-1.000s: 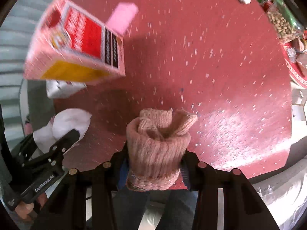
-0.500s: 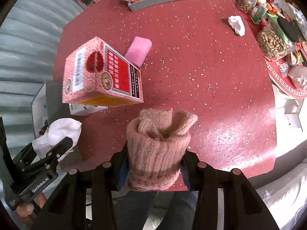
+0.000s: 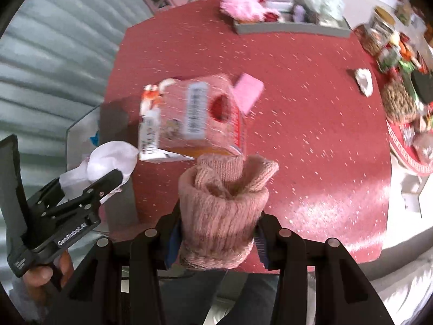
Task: Organize soft objects
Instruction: 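Lift and carry the white bundle and pink sock over the white box with both grippers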
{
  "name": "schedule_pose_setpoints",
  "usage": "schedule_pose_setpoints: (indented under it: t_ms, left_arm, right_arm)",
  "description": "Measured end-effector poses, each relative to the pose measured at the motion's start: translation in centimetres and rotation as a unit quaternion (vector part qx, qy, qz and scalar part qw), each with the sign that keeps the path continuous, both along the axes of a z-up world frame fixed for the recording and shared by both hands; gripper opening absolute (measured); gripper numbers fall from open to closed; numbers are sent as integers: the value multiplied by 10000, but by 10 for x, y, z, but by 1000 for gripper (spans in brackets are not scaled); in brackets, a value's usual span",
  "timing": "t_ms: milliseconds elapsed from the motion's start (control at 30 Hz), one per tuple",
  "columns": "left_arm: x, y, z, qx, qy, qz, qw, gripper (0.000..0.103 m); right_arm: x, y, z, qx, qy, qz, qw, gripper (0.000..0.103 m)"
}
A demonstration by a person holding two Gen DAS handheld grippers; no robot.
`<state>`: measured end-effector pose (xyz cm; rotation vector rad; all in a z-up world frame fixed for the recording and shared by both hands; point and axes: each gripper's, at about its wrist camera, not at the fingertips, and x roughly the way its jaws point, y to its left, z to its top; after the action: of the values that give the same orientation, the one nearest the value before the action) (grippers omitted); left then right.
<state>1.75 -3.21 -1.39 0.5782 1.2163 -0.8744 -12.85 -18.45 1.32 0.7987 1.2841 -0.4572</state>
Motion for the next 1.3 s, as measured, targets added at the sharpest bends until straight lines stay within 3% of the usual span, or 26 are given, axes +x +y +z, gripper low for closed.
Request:
schedule_pose_setpoints:
  t_ms: [533, 933, 1300]
  left_arm:
    - [60, 4, 21, -223, -263, 499, 9982, 63]
    - [95, -23, 44, -518, -517, 623, 9954, 63]
    - [122, -42, 51, -552, -662, 845, 9927, 63]
  right_arm:
    - [71, 13, 23, -168, -182, 463, 9986, 47]
    - [111, -7, 39, -327, -309, 403, 9982, 47]
    - [137, -25, 47, -472, -473, 309, 9973, 47]
